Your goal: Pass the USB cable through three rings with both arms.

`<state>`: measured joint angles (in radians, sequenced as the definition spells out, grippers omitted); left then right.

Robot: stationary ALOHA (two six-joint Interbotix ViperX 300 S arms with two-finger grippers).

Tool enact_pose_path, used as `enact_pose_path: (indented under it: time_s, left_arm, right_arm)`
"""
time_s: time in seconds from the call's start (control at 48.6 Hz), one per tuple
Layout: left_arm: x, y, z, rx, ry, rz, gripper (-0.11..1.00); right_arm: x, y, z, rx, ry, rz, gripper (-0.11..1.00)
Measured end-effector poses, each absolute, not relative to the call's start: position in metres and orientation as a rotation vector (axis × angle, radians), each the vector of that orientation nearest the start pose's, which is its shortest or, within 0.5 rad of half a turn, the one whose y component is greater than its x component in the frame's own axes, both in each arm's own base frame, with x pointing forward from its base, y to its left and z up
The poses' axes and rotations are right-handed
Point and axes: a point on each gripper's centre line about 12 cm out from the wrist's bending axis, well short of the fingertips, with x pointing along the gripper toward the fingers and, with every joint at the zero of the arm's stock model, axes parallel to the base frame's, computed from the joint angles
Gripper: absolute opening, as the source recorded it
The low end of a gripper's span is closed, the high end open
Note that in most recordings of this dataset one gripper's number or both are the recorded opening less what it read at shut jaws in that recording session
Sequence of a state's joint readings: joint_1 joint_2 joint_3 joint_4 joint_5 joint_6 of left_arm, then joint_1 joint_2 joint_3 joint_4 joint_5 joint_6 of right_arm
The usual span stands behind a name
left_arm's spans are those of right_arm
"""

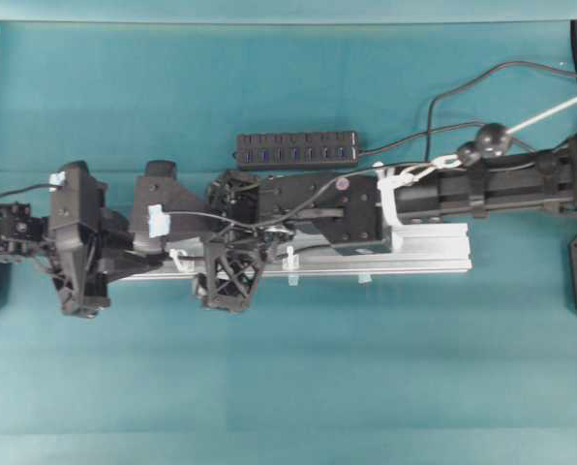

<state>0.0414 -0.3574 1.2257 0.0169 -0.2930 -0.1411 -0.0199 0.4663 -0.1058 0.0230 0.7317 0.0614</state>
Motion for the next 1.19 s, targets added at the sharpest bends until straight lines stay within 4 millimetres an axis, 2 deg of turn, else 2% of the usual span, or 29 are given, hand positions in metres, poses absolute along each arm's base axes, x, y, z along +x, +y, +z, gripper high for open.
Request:
enact_pose_path:
  time_s: [0.247, 0.432, 0.576, 0.741, 0.843, 1.193]
  left_arm:
    - [0.234, 0.007, 0.148, -0.132, 0.574, 0.065, 0.24]
    - [0.229, 0.005, 0.153, -0.127, 0.584, 0.057, 0.24]
    - [0.225, 0.005, 0.157, -0.127, 0.584, 0.058, 0.24]
    - [0.221, 0.005, 0.163, -0.129, 0.581, 0.058, 0.24]
    - [0.219, 0.005, 0.168, -0.131, 0.572, 0.058, 0.24]
    - [0.213, 0.005, 0.185, -0.129, 0.498, 0.055, 0.24]
  right_arm:
    - [0.514, -0.010, 0.166, 0.081, 1.087, -0.050, 0.87]
    - [0.500, -0.010, 0.174, 0.076, 1.090, -0.051, 0.87]
    - [0.487, -0.011, 0.190, 0.059, 1.051, -0.053, 0.87]
    - [0.470, -0.013, 0.217, 0.028, 0.942, -0.056, 0.87]
    - [0.459, -0.014, 0.226, 0.021, 0.875, -0.055, 0.87]
    - [0.421, -0.013, 0.227, 0.020, 0.730, -0.045, 0.86]
